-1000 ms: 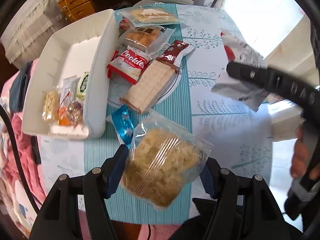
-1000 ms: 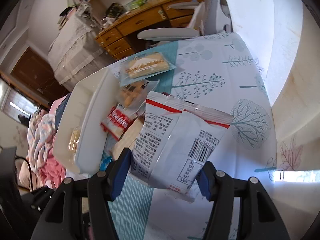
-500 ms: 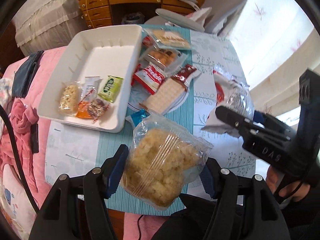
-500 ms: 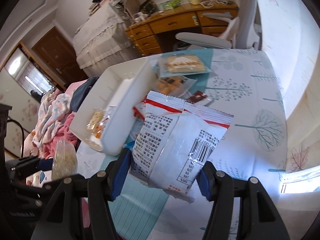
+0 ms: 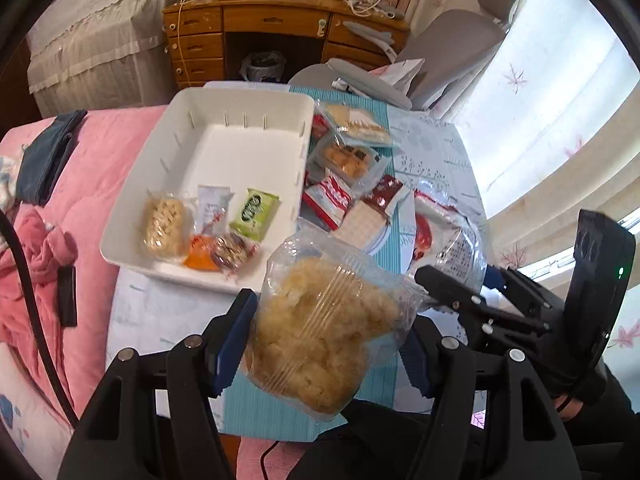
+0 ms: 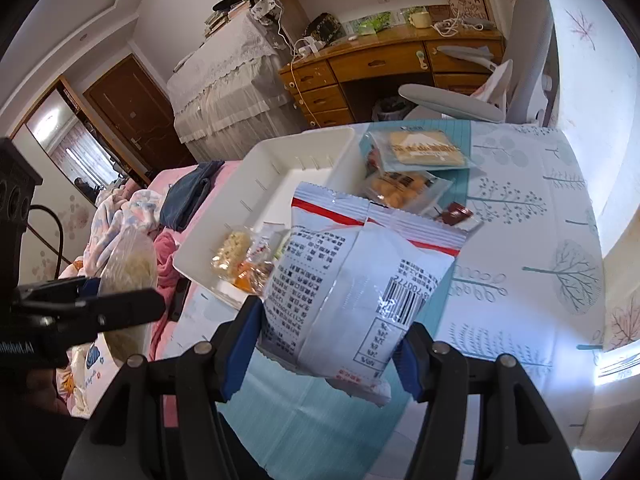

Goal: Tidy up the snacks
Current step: 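Carry the white printed bag and clear cracker bag into the white tray and open both tools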

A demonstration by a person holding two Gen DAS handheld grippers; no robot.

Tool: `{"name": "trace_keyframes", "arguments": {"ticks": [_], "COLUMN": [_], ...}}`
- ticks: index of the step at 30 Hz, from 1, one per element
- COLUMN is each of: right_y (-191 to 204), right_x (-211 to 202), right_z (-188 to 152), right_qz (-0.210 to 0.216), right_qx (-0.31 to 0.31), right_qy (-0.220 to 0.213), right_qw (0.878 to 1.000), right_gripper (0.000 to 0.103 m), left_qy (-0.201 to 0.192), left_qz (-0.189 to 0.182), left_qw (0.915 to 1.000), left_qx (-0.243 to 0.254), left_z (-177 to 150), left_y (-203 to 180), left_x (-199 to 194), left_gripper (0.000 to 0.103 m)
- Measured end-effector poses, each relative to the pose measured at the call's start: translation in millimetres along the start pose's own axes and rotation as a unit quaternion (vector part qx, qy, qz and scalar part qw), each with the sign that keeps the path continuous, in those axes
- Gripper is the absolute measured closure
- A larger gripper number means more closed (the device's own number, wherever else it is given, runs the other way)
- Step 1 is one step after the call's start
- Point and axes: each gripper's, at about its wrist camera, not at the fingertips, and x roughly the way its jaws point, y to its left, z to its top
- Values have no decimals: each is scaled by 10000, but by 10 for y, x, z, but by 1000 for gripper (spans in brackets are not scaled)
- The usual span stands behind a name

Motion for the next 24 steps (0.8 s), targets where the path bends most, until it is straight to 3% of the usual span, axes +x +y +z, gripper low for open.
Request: {"name": "trace_keyframes", "arguments": {"ticks": [13, 24], "right_y": [718, 1078], "right_x": [292, 711], "right_z": [101, 139], "right_qz": [-435, -749], "right_qx": [-114, 339], "right_qy": [-419, -707], "right_qw": [9981, 9941], "right_gripper": [42, 42], "left_qy": [-290, -92], "left_qz": [-379, -658], "left_qw": [9987, 9969], "left_qx": [205, 428], "left_z": [411, 779], "left_y": [737, 1349], "left_x": [-157, 91], "left_gripper": [38, 38]}}
